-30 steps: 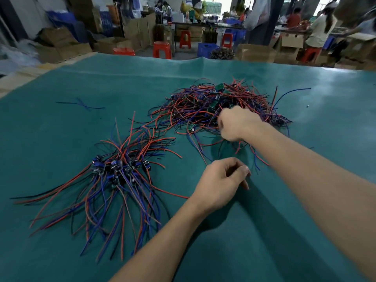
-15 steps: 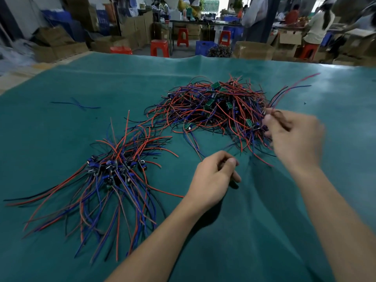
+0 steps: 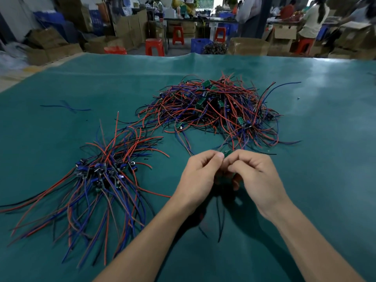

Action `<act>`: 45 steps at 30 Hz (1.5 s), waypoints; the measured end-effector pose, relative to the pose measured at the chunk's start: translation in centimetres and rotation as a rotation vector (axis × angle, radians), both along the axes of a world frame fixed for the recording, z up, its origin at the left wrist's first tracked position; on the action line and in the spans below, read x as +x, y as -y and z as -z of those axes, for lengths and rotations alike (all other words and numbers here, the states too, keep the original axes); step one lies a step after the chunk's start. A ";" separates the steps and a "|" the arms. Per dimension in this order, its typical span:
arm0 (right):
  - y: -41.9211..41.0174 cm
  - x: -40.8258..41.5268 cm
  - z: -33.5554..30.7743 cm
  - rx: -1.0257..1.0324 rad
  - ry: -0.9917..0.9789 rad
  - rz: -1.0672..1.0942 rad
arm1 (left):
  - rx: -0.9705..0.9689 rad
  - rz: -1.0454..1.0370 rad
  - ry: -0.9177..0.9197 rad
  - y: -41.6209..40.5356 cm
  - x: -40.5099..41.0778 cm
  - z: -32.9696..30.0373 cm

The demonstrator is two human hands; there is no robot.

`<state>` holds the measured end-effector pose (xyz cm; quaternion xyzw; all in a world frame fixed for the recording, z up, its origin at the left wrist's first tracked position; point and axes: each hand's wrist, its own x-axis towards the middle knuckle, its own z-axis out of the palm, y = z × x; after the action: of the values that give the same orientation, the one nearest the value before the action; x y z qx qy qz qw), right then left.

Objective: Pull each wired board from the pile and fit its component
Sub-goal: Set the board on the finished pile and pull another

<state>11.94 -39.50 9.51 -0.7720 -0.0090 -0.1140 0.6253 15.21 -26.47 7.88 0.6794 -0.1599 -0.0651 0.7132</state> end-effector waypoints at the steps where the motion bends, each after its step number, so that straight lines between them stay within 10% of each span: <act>1: 0.2 0.0 0.1 -0.090 0.017 0.014 | -0.004 0.002 -0.001 0.0 0.1 0.1; 5: 1.1 0.4 0.5 -0.280 0.051 0.157 | -0.065 -0.040 -0.049 0.0 0.2 0.3; 17: 2.0 0.9 0.1 0.378 -0.069 0.065 | 0.113 0.036 0.015 0.1 0.1 0.6; 23: 3.8 1.5 0.4 0.140 0.095 0.353 | 0.159 0.087 0.059 0.0 0.2 0.8; 33: 8.9 1.8 0.1 0.375 0.170 0.905 | 0.191 -0.031 0.064 0.4 0.2 1.1; 39: 1.7 1.0 1.2 -0.135 0.063 0.237 | 0.150 -0.068 0.094 0.5 0.1 0.8; 45: 2.2 1.2 -1.4 -0.260 0.278 0.317 | 0.218 -0.041 0.104 0.4 0.1 0.8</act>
<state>13.15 -41.66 10.89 -0.8146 0.0115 -0.3136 0.4877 15.28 -26.91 7.08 0.7586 -0.1746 -0.0320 0.6269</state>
